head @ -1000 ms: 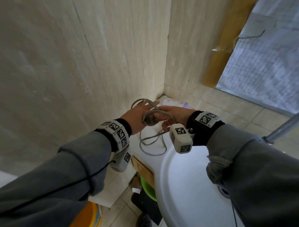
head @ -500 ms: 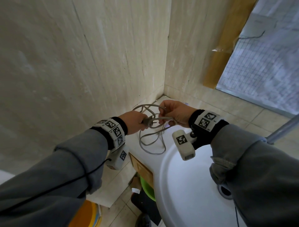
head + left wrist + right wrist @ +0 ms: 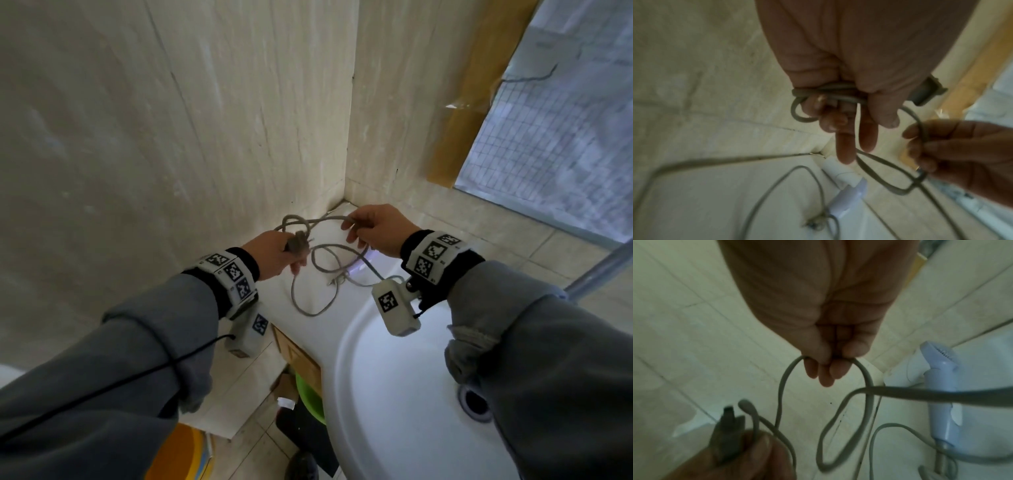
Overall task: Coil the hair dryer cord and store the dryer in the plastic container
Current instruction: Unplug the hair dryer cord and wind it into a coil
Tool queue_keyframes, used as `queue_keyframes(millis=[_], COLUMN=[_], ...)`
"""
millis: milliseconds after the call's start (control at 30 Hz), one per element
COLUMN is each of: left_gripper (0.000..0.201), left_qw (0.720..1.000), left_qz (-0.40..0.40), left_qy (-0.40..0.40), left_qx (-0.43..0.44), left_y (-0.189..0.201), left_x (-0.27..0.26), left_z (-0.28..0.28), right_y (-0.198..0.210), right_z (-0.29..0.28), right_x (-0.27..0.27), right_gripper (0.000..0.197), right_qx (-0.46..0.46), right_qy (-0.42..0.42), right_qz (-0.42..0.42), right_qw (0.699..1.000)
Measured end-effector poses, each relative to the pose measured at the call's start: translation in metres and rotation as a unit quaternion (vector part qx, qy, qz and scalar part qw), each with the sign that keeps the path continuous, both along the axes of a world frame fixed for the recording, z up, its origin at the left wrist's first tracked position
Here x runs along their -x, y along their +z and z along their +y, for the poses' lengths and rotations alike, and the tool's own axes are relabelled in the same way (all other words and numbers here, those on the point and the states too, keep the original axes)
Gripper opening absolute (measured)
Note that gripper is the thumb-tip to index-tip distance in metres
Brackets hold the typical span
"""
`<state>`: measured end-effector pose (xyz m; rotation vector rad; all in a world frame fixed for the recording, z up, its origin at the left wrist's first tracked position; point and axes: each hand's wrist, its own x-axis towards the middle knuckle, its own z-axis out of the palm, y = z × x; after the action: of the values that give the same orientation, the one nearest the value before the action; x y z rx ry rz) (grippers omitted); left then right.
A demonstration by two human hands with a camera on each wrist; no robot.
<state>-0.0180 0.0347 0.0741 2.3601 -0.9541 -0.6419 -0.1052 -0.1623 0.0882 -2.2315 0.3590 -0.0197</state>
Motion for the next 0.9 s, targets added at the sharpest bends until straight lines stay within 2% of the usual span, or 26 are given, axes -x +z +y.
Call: queue_keyframes(millis=[100,233,333,467,567,633,700,800,900], left_gripper=[0.025,0.027,0.026,0.020,0.019,0.019,0.023,0.025,0.029], left_qw=[0.983,0.956,0.951,0.967,0.955,0.930,0.897,0.882,0.856], left_qz=[0.107,0.180,0.175,0.107,0.137,0.173,0.217,0.236,0.257], left_qy=[0.070,0.118,0.131,0.110,0.100,0.132,0.168,0.177,0.171], left_qx=[0.133,0.199,0.219,0.206,0.242,0.296,0.347,0.368,0.415], left_y=[-0.002,-0.005,-0.003,0.000,0.001,0.001,0.001,0.005,0.005], left_x=[0.010,0.017,0.018,0.018,0.020,0.016,0.011,0.011,0.013], left_z=[-0.015,-0.036,-0.040,-0.040,-0.041,-0.041,-0.040,-0.040,-0.041], right_y=[-0.008,-0.007,-0.002,0.001,0.004,0.004,-0.002,-0.013,-0.015], right_z=[0.007,0.022,0.029,0.028,0.030,0.029,0.028,0.040,0.051], right_x=[-0.005,-0.011,-0.014,-0.014,-0.011,-0.010,-0.009,-0.006,-0.007], right_gripper=[0.027,0.022,0.023,0.025,0.028,0.041,0.069,0.104,0.131], right_qx=[-0.014,-0.063,-0.137,-0.289,-0.341,-0.320,-0.300,-0.327,-0.185], right_qy=[-0.029,-0.041,-0.052,-0.082,-0.088,-0.115,-0.131,-0.138,-0.166], right_qz=[-0.048,-0.091,-0.094,-0.103,-0.118,-0.100,-0.028,0.072,0.058], right_qw=[0.998,0.993,0.985,0.948,0.928,0.935,0.945,0.932,0.967])
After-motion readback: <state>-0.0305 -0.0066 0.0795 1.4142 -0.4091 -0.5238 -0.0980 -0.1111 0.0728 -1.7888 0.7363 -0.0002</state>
